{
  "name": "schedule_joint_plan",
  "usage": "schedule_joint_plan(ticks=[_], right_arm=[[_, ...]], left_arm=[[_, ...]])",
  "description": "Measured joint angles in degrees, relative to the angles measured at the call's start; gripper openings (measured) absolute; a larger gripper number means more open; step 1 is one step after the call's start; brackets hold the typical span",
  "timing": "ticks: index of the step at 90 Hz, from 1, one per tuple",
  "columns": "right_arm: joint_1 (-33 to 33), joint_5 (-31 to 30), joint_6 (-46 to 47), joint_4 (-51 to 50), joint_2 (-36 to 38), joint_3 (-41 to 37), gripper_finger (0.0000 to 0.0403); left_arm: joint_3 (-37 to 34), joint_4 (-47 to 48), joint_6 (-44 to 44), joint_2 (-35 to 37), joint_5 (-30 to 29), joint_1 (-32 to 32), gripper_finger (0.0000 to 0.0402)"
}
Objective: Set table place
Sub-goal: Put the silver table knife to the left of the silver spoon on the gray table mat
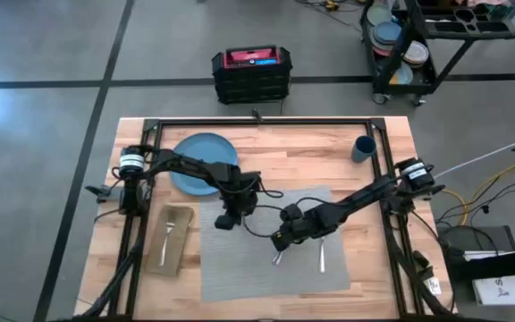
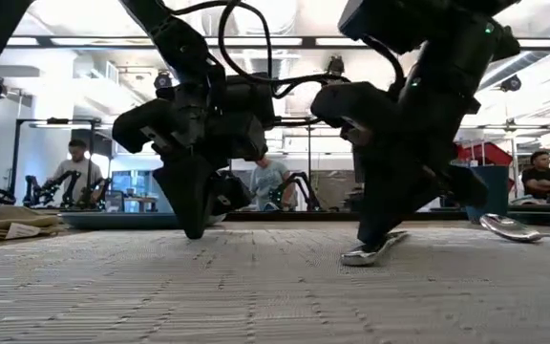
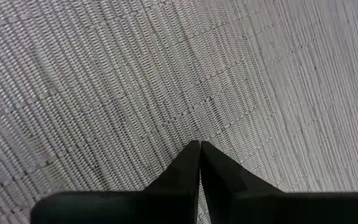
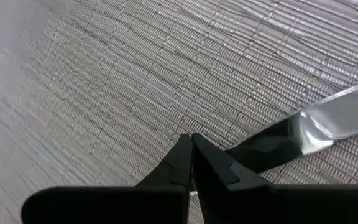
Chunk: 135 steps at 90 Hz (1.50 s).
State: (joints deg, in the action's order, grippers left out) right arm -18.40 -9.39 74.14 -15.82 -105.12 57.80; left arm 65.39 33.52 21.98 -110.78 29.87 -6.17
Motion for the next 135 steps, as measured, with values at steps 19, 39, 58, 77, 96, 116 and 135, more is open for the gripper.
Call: schedule_joint_plan(ticks=[19, 39, 58, 77, 96, 116, 135], right_arm=[[-2.17, -0.02, 1.86, -1.31, 0.36, -0.01, 0.0000], [-3.90, 0.82, 4.30, -2.77, 0.89, 0.53, 0.0000], [-4.11, -0.67, 1.80, -2.03, 0.75, 5.03, 0.0000], [-3.69, -1.57, 0.81, -1.83, 0.68, 5.69, 0.0000], [-3.45, -1.69, 0.32, 0.77, 0.66, 4.87, 0.0000], [-3.32, -0.26, -0.53, 4.30, -2.93, 5.71, 0.0000], [-3.47, 0.73, -1.98, 4.08, -6.24, 8.73, 0.0000]], left_arm=[[0.00, 0.02, 0.04, -0.02, -0.01, -0.04, 0.0001], [0.00, 0.07, 0.89, -0.02, -0.13, -0.28, 0.0001], [0.00, 0.04, 1.29, -0.02, -0.17, -0.39, 0.0001], [0.00, -0.04, 1.35, -0.02, -0.17, -0.42, 0.0001], [-0.02, -0.13, 1.35, -0.04, 0.09, -0.48, 0.0001], [-0.07, -0.31, 1.33, -0.04, 0.25, -0.58, 0.0001], [-0.07, -0.33, 1.33, -0.06, 0.37, -0.59, 0.0001]])
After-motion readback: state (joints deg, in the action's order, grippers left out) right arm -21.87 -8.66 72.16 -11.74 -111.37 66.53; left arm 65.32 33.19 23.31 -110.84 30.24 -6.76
